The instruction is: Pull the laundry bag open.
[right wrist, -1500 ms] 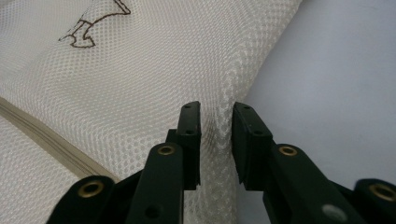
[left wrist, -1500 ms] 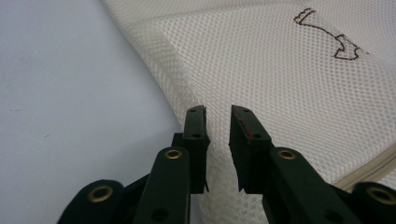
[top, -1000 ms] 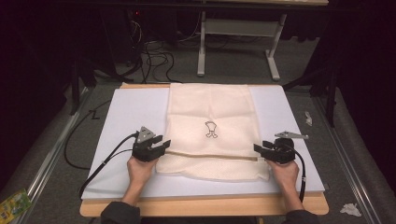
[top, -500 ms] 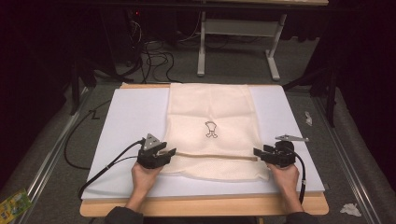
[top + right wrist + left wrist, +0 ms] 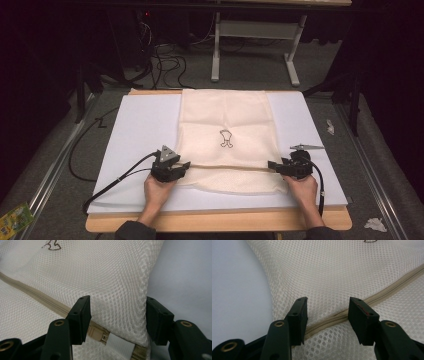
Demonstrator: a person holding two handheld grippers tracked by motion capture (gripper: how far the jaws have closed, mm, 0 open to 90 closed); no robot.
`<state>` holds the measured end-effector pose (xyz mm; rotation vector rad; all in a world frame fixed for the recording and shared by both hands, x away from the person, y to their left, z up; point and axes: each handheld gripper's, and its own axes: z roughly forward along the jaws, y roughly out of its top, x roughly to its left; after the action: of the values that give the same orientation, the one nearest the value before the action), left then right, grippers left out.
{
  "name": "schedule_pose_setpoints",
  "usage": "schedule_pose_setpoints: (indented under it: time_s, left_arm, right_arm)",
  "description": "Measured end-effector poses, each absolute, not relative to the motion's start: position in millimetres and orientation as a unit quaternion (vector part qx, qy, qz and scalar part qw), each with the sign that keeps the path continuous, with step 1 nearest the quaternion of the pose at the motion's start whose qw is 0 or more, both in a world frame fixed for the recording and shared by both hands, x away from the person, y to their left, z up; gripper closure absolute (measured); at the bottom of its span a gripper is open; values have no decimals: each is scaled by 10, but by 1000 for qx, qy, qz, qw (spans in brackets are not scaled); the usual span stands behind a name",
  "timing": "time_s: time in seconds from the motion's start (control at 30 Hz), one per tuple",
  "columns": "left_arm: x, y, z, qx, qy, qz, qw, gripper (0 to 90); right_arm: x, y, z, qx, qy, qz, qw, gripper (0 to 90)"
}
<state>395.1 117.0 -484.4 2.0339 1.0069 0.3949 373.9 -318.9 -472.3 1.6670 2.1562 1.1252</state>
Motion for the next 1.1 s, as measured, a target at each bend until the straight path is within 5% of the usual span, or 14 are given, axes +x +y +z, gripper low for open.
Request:
schedule_pose_setpoints:
  time_s: [0.4, 0.63, 1.1]
  left_arm:
    - [3954, 1123, -4854, 815, 395, 165, 391, 502]
    - [3955, 1122, -4851, 815, 396, 165, 390, 503]
    - [3978, 1140, -4700, 801, 403, 147, 417, 499]
  right_arm:
    - [3800, -2999, -4647, 543, 770, 313, 115, 557]
    - [3783, -2987, -4644, 517, 790, 302, 131, 856]
    - [3779, -3089, -4332, 490, 783, 362, 125, 883]
